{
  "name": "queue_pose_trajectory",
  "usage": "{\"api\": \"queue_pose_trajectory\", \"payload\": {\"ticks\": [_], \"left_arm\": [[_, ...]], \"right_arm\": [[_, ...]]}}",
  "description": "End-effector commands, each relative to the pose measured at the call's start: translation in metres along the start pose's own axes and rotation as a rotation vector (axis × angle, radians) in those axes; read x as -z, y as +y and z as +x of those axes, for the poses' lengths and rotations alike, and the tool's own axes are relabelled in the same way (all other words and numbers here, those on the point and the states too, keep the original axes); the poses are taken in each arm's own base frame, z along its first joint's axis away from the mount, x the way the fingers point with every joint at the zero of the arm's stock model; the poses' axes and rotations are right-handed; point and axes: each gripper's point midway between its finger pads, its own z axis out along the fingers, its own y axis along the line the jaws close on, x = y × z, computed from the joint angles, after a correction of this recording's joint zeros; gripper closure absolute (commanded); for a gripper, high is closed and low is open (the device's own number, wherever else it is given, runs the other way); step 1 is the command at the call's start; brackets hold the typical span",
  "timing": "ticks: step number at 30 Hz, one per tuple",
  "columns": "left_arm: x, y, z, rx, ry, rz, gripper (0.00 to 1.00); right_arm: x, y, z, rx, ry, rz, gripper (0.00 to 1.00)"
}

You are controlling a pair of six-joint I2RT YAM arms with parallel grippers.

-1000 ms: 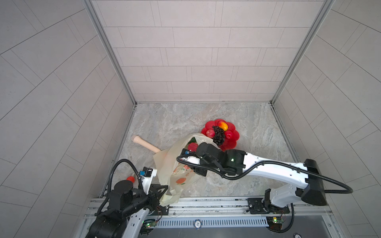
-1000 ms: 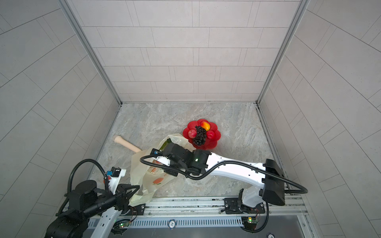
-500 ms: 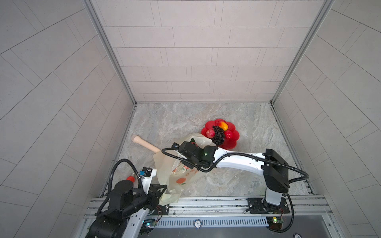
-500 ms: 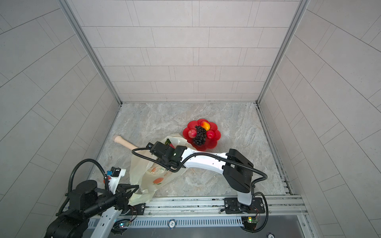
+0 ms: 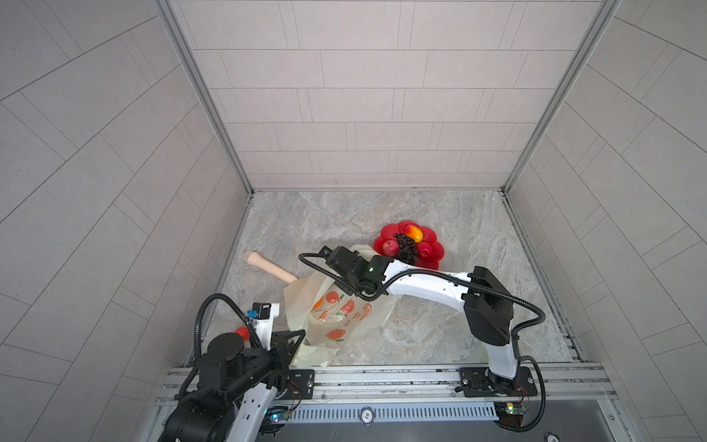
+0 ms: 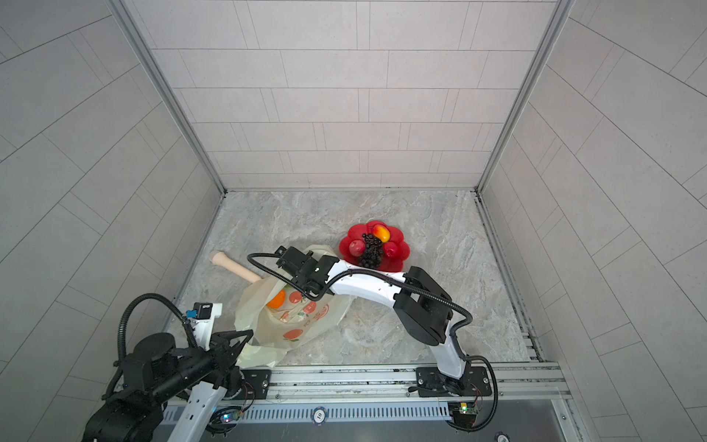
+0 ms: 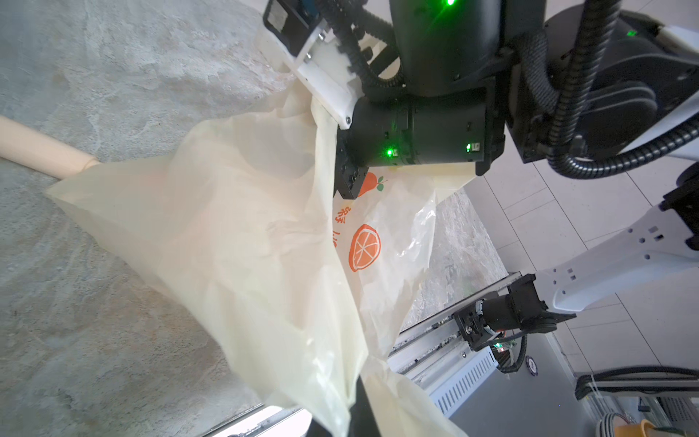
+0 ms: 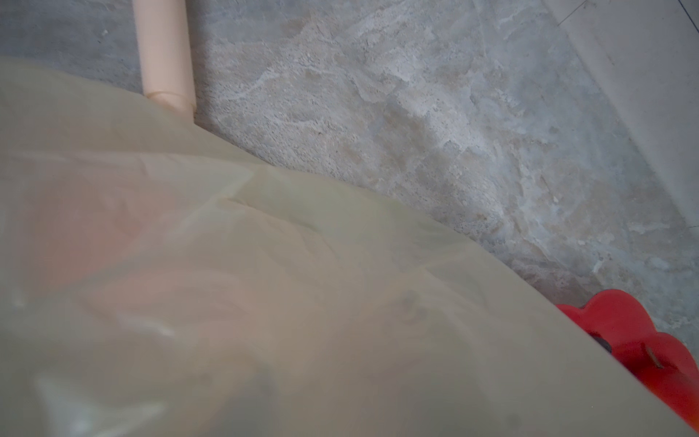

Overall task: Take fruits out of the plastic bag
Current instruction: Take out the fake fruit from the plastic bag.

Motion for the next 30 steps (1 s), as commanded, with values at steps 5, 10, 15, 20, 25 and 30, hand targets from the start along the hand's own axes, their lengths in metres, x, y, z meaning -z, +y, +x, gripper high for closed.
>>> {"api": "queue_pose_trajectory", "payload": {"ticks": [5, 10, 15, 20, 25, 30], "left_arm": [[-0.002, 0.003, -0.026, 0.015, -0.060, -0.049, 1.00], [-0.006, -0.011, -0.028, 0.003, -0.057, 0.034, 1.00], [-0.007, -0.011, -0.026, -0.001, -0.059, 0.046, 1.00], [-0.010, -0.006, -0.027, 0.003, -0.059, 0.025, 1.00], [-0.013, -0.006, -0.029, 0.001, -0.058, 0.026, 1.00], [-0.016, -0.006, -0.030, 0.002, -0.055, 0.029, 1.00]], "right_arm": [[-0.015, -0.026, 0.025, -0.079, 0.082, 0.059, 0.38], [-0.026, -0.027, 0.029, -0.082, 0.107, 0.059, 0.36], [-0.036, -0.023, 0.035, -0.074, 0.128, 0.050, 0.31], [-0.044, -0.023, 0.043, -0.078, 0.150, 0.045, 0.29], [-0.052, -0.029, 0.053, -0.064, 0.183, 0.080, 0.26], [-0.059, -0.032, 0.059, -0.055, 0.208, 0.090, 0.24]]}}
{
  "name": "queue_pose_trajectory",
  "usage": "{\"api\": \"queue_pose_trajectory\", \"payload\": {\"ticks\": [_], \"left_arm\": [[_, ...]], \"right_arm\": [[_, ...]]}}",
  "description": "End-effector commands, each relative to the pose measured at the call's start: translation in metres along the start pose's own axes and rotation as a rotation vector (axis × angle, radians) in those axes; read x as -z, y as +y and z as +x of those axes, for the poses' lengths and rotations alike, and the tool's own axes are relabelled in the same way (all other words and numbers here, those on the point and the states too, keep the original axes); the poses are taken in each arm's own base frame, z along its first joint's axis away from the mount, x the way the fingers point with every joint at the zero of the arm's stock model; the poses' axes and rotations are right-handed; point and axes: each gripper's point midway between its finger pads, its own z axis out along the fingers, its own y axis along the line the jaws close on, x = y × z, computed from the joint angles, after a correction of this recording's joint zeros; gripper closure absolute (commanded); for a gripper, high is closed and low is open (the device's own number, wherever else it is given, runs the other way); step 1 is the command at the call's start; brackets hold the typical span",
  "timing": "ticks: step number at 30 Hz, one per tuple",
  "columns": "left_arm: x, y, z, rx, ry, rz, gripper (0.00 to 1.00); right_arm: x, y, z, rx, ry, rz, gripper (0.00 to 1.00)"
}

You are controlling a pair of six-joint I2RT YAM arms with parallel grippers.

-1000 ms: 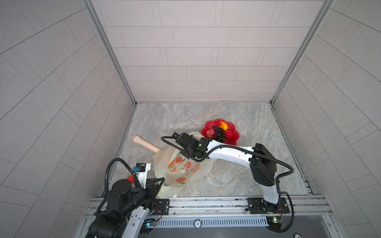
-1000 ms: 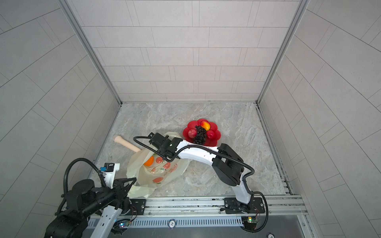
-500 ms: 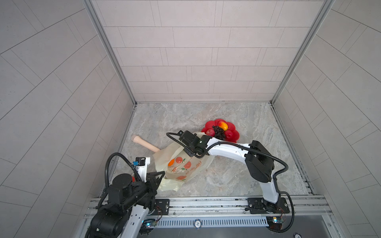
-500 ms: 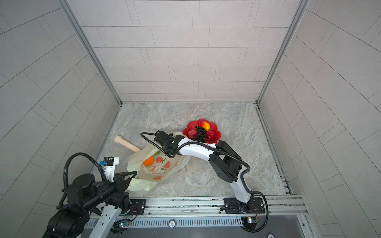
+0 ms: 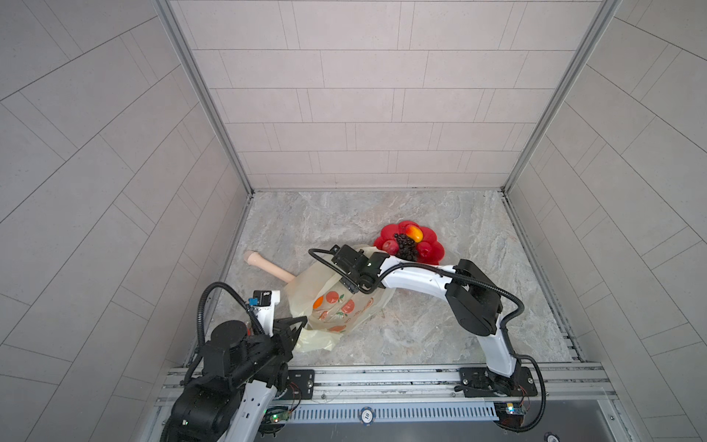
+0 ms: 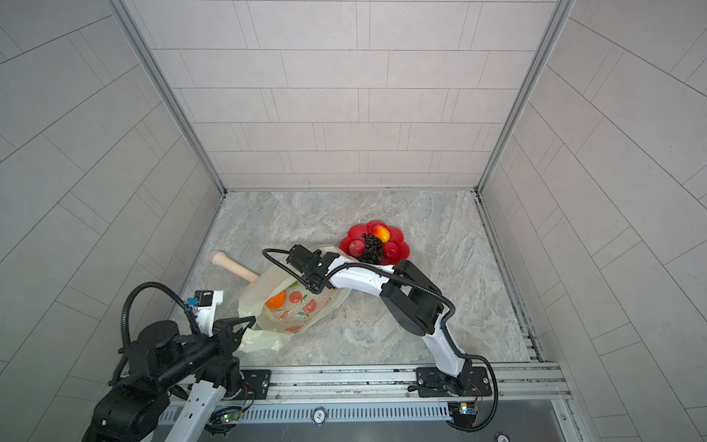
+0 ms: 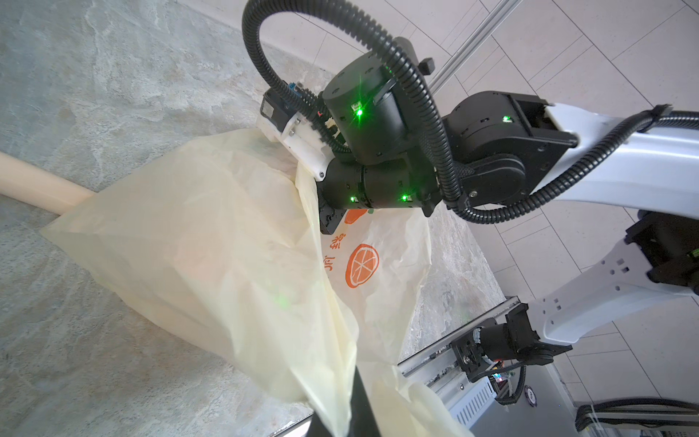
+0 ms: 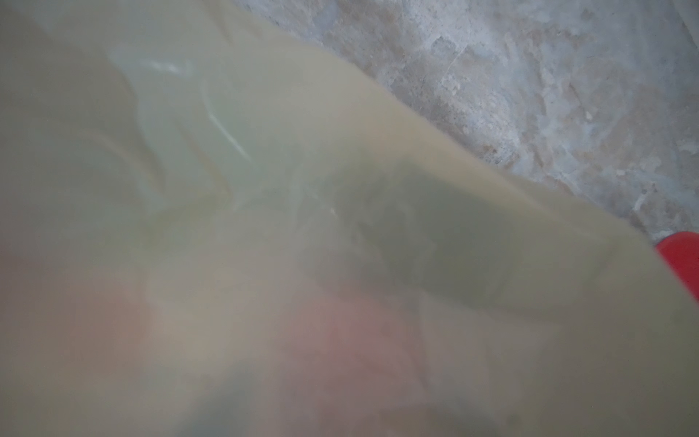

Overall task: Take fruits out of the plastic bag
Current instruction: Take out the fake fruit from the plastic bag.

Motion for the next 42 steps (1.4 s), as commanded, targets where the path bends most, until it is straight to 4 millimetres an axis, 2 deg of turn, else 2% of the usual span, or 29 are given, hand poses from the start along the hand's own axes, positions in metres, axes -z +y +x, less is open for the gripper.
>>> {"api": "queue_pose_trajectory", "payload": {"ticks": [1, 6, 12, 21, 29, 42], "left_arm": [[-0.002, -0.003, -0.007, -0.007, -0.020, 0.012, 1.00], [-0.002, -0.002, -0.008, -0.008, -0.025, 0.009, 1.00], [-0.001, -0.001, -0.008, -0.007, -0.034, 0.003, 1.00], [-0.003, -0.001, -0.007, -0.004, -0.031, 0.008, 1.00], [-0.001, -0.001, -0.008, -0.006, -0.042, 0.008, 1.00], [-0.003, -0.003, -0.008, -0.007, -0.041, 0.023, 1.00]], "right_arm": [[-0.015, -0.012, 0.017, 0.006, 0.075, 0.045, 0.24], [-0.024, -0.018, 0.023, 0.001, 0.107, 0.047, 0.24], [-0.013, -0.020, 0.013, -0.007, 0.070, 0.024, 0.32], [0.021, -0.017, -0.005, -0.022, -0.025, -0.050, 0.40], [0.063, -0.006, -0.014, -0.013, -0.118, -0.156, 0.48], [0.126, 0.022, -0.028, 0.025, -0.310, -0.359, 0.49]]}}
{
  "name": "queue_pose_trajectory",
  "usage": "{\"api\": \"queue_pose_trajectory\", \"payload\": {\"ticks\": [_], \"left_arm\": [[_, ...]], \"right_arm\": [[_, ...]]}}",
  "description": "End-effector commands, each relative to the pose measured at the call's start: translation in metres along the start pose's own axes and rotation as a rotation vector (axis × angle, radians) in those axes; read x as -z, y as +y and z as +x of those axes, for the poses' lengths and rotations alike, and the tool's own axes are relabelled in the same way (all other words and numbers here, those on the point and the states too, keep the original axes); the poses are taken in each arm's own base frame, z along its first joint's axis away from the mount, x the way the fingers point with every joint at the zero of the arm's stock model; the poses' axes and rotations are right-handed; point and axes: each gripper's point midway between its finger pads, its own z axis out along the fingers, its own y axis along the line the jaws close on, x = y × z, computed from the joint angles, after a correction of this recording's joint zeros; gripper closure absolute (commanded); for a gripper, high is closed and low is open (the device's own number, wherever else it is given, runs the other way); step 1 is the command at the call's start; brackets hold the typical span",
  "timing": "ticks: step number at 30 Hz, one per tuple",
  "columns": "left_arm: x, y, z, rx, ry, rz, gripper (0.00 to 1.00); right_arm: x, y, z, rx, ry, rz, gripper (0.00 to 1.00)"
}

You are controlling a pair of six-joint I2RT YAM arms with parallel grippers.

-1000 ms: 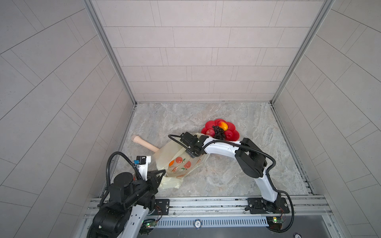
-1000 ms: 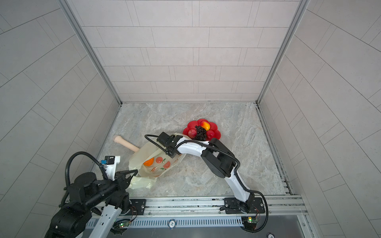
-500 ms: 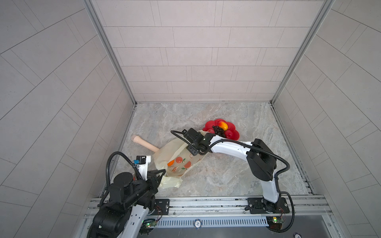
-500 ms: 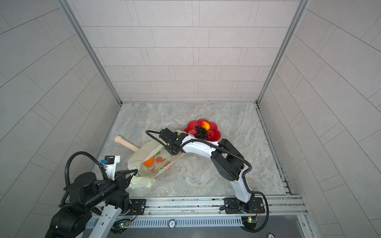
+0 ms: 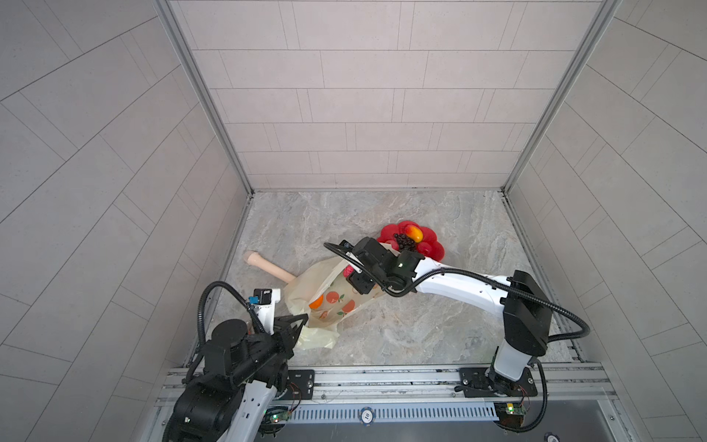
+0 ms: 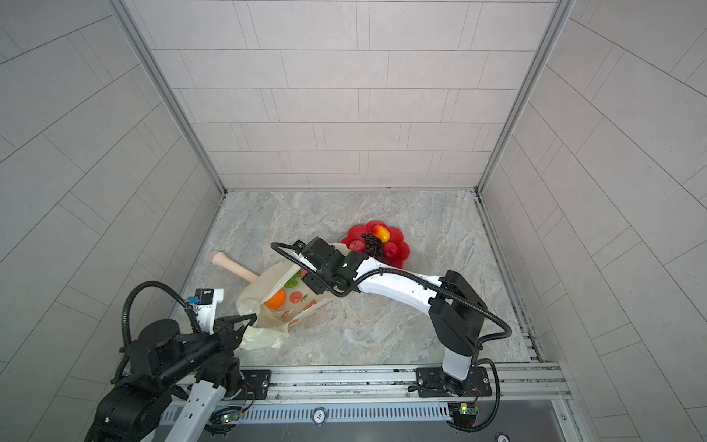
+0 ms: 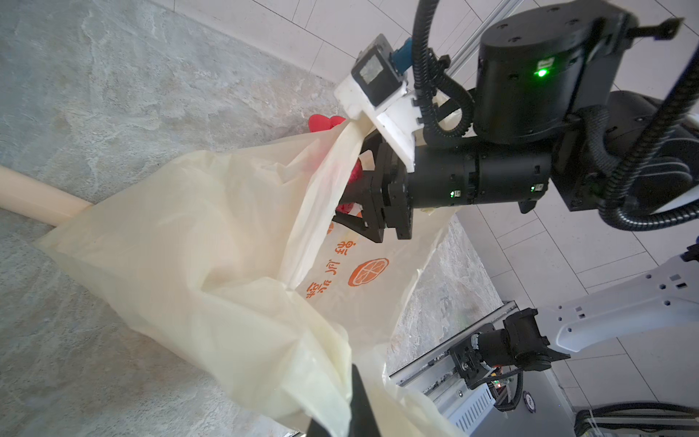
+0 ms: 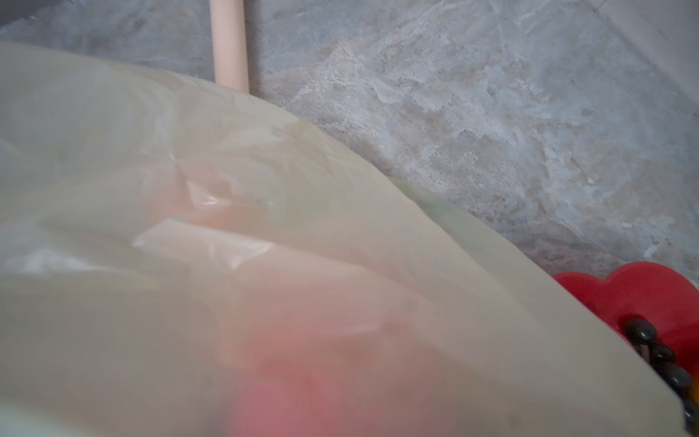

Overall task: Take fruits out of the plastic bag
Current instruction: Take out the fake fruit from the plastic bag.

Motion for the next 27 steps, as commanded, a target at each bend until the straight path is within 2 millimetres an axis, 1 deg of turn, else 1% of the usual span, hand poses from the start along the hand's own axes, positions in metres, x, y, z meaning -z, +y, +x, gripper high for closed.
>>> {"api": "queue_pose_trajectory", "payload": {"ticks": [1, 6, 9, 14, 18, 27], "left_arm": [[0.000, -0.002, -0.004, -0.007, -0.026, 0.011, 1.00], [0.003, -0.002, -0.005, -0.010, -0.045, 0.008, 1.00], [0.002, -0.001, -0.005, -0.007, -0.045, 0.003, 1.00], [0.003, 0.002, -0.007, -0.001, -0.053, -0.013, 1.00], [0.004, 0.004, -0.007, 0.003, -0.060, -0.025, 1.00], [0.003, 0.009, -0.008, 0.023, -0.069, -0.049, 1.00]], "right_arm": [[0.016, 0.017, -0.017, 0.021, -0.091, -0.098, 0.49], [0.037, 0.038, -0.026, 0.050, -0.139, -0.207, 0.50], [0.053, 0.045, -0.030, 0.060, -0.164, -0.238, 0.50], [0.086, 0.048, -0.039, 0.050, -0.215, -0.261, 0.51], [0.114, 0.049, -0.042, 0.052, -0.248, -0.278, 0.51], [0.192, 0.041, -0.061, 0.015, -0.409, -0.267, 0.52]]}}
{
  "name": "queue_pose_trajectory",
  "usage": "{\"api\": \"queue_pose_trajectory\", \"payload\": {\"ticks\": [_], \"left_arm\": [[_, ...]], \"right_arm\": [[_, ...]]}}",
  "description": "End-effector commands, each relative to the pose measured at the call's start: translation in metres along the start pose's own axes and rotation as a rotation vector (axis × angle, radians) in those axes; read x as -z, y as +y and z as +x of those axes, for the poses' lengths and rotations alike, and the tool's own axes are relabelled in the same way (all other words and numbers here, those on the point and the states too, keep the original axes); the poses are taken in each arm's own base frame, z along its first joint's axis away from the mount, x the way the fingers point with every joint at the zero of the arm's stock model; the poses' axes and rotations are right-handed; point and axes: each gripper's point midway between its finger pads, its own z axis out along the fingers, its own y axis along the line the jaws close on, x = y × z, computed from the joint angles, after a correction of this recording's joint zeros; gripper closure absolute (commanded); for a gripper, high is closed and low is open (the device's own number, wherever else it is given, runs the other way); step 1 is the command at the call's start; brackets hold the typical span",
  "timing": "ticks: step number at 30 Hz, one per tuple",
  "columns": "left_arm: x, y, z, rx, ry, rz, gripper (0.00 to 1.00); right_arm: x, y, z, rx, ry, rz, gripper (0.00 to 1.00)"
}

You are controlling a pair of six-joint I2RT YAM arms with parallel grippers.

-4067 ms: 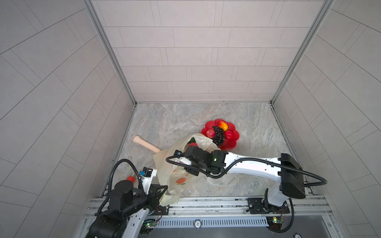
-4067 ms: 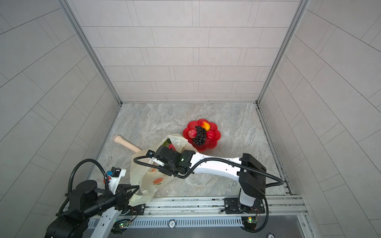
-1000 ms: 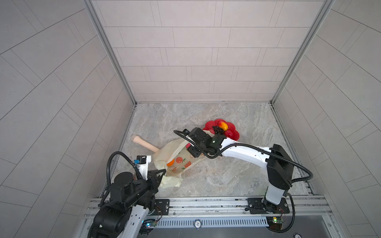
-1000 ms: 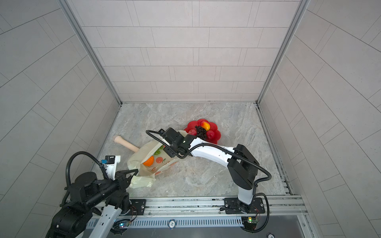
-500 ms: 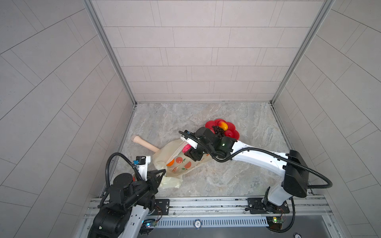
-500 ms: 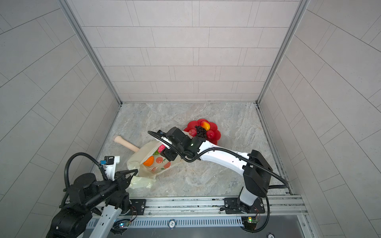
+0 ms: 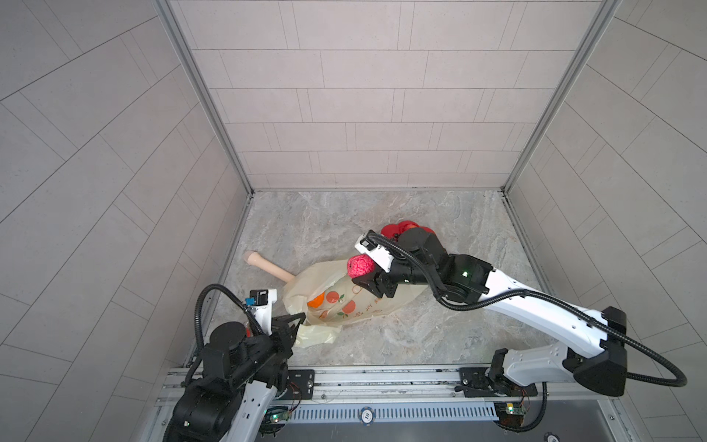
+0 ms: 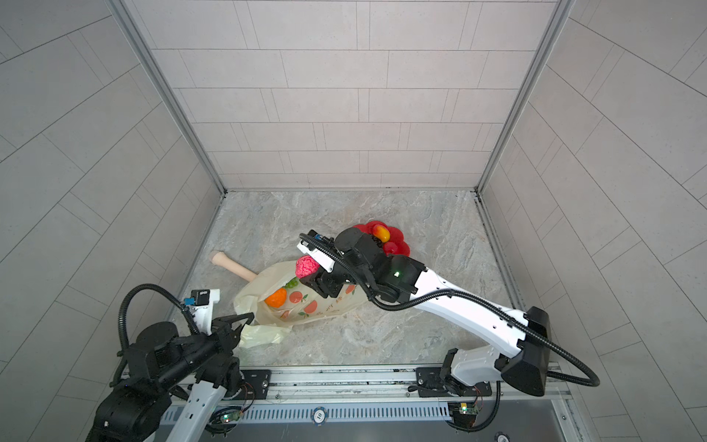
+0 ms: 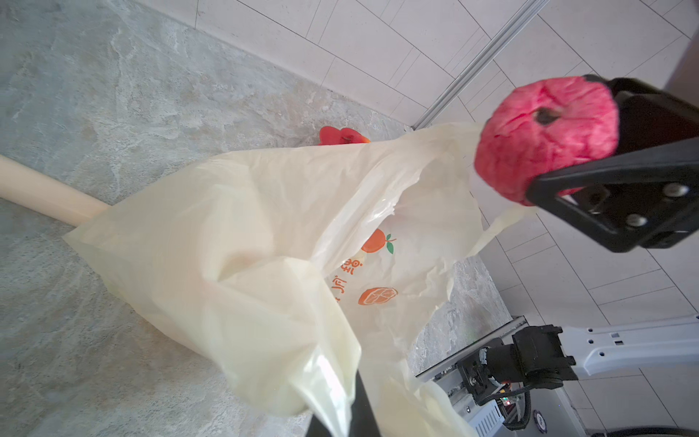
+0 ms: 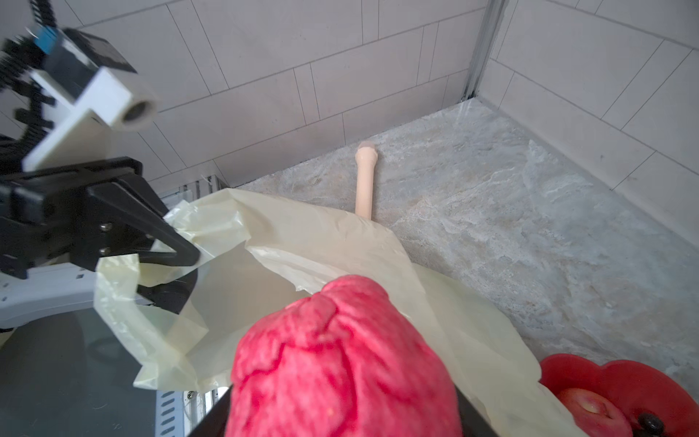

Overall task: Take fruits out of the plastic bag
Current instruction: Take out the fake fruit from the plastic bag, then place the fake fruit on the plate.

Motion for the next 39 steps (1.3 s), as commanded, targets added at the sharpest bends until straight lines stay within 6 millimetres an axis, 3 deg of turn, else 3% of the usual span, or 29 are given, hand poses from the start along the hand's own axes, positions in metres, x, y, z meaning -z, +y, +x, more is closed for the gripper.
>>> {"api": "queue_pose_trajectory", "payload": {"ticks": [1, 6, 12, 17, 21, 25, 31, 35, 39], "left_arm": [[0.000, 0.002, -0.004, 0.009, -0.028, -0.012, 1.00], [0.000, 0.003, -0.004, 0.010, -0.026, -0.014, 1.00], [0.001, 0.004, -0.004, 0.011, -0.037, -0.021, 1.00], [0.000, 0.005, -0.004, 0.016, -0.035, -0.022, 1.00], [-0.001, 0.005, -0.003, 0.021, -0.031, -0.020, 1.00], [-0.002, 0.005, -0.002, 0.022, -0.029, -0.018, 1.00], [-0.001, 0.006, -0.003, 0.025, -0.036, -0.026, 1.00], [-0.002, 0.006, -0.003, 0.028, -0.029, -0.026, 1.00], [-0.002, 0.006, -0.003, 0.027, -0.027, -0.028, 1.00]], "right_arm": [[0.027, 0.004, -0.015, -0.011, -0.061, 0.011, 0.52], [0.058, -0.007, -0.032, -0.010, -0.130, 0.102, 0.53], [0.111, -0.062, -0.035, -0.086, -0.163, 0.386, 0.53], [0.151, -0.117, -0.012, -0.163, -0.127, 0.622, 0.54], [0.169, -0.174, 0.024, -0.307, -0.027, 0.772, 0.54], [0.155, -0.211, 0.062, -0.394, 0.071, 0.795, 0.54], [0.117, -0.242, 0.117, -0.477, 0.160, 0.785, 0.54], [0.090, -0.253, 0.150, -0.557, 0.201, 0.748, 0.53], [0.059, -0.251, 0.174, -0.663, 0.271, 0.640, 0.53]]}}
